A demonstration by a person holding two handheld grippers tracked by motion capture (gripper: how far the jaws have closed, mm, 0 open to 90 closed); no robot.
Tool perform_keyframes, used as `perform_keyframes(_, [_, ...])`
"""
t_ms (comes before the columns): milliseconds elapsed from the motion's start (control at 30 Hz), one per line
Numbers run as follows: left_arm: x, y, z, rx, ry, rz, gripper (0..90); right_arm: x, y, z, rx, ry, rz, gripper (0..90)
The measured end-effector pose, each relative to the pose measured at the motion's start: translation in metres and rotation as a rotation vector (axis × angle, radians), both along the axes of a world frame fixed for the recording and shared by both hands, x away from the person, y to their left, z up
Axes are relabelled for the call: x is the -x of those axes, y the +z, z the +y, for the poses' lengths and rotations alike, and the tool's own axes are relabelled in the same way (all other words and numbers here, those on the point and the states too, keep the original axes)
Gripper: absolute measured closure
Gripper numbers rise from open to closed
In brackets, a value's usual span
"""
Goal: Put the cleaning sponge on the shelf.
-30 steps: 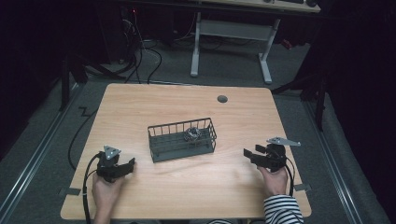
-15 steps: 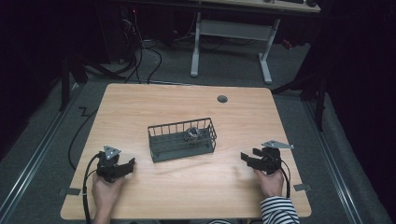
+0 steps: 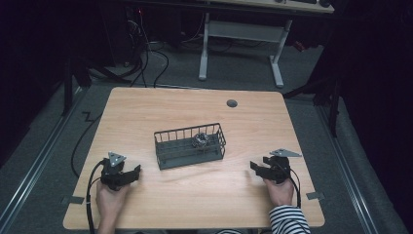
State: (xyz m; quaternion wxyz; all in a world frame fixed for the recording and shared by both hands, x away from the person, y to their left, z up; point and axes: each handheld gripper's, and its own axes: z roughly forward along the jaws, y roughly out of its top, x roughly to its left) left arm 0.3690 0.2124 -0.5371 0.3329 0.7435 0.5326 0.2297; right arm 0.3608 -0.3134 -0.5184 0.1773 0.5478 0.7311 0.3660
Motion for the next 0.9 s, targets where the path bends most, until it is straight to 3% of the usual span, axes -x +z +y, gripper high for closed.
perform_keyframes(667, [0.000, 0.000, 0.000, 0.000, 0.000, 0.000, 26.8, -0.003, -0.009, 0.007, 0.074, 0.003, 0.007, 32.9])
perform_keyframes(800, [0.000, 0.000, 0.000, 0.002, 0.001, -0.001, 26.8, -0.002, -0.009, 0.009, 0.086, 0.005, 0.001, 32.7])
perform_keyframes(900, [0.000, 0.000, 0.000, 0.002, 0.001, -0.001, 26.8, 0.000, -0.012, 0.012, 0.124, 0.010, -0.025, 32.3])
